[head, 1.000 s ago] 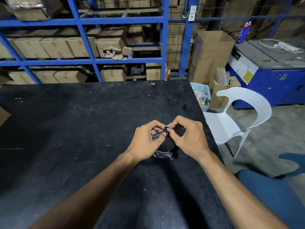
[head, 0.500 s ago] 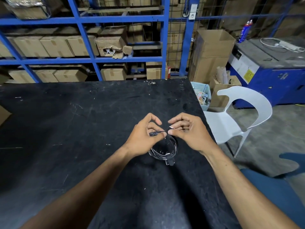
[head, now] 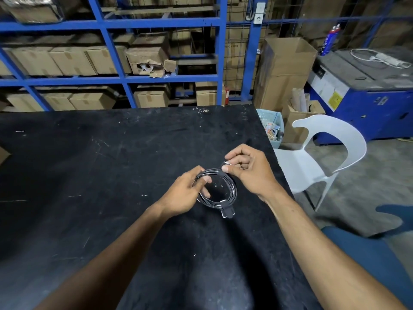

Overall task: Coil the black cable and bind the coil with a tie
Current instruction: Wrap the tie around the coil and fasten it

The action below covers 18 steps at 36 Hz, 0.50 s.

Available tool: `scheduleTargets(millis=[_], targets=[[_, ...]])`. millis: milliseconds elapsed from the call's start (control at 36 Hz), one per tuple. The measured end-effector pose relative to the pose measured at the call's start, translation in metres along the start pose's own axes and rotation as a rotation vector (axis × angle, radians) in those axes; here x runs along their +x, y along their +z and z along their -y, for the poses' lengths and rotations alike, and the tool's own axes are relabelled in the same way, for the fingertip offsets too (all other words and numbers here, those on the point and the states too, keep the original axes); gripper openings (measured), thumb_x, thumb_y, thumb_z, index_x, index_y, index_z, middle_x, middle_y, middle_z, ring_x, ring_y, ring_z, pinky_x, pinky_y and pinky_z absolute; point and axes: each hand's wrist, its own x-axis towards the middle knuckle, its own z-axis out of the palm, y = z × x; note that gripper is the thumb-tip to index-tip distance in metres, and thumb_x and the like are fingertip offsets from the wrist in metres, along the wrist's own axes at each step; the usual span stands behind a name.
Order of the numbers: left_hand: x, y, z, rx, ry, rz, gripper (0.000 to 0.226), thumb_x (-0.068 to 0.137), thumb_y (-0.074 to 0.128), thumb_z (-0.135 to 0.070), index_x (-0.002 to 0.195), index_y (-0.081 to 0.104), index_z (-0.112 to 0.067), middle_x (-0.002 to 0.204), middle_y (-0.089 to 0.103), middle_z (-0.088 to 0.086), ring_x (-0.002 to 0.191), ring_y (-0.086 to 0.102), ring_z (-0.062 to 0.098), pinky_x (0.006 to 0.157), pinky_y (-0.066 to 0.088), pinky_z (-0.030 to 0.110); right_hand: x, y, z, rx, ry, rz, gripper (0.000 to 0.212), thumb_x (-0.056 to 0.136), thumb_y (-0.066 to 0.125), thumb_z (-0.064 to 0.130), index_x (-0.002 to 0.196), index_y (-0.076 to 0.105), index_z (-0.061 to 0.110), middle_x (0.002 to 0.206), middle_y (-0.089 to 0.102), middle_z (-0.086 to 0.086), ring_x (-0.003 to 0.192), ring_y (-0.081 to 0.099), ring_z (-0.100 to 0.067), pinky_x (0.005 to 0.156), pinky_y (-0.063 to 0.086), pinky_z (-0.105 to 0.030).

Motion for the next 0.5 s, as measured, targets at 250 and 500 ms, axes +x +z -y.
scheduleTargets(millis=[250,500], targets=[[0.008,0.015,0.032,-0.115,-0.058,-0.163,0.016,0.111,0.045,-0.029,0.097,0.05,-0.025,0.065,0.071,-0.01,0.069,0.064,0.009,0.076,0.049,0.037,-0.011,0.005,-0.037,0.054,0.271,0.125,0.021,0.088,0.085,0.026,0.105,0.077,0.017,0.082,0.083,-0.002,0.057,0.062,-0.002,0.055,0.046,-0.013],[0.027,0.039,0.077,-0.341,-0.381,-0.232,0.018,0.092,0.077,-0.008,0.101,0.066,-0.02,0.1,0.075,0.02,0.087,0.081,0.028,0.066,0.066,0.038,-0.017,0.02,-0.095,0.033,0.493,-0.079,0.015,0.087,0.084,0.007,0.079,0.073,0.015,0.061,0.075,0.001,0.043,0.061,-0.006,0.046,0.046,-0.015]])
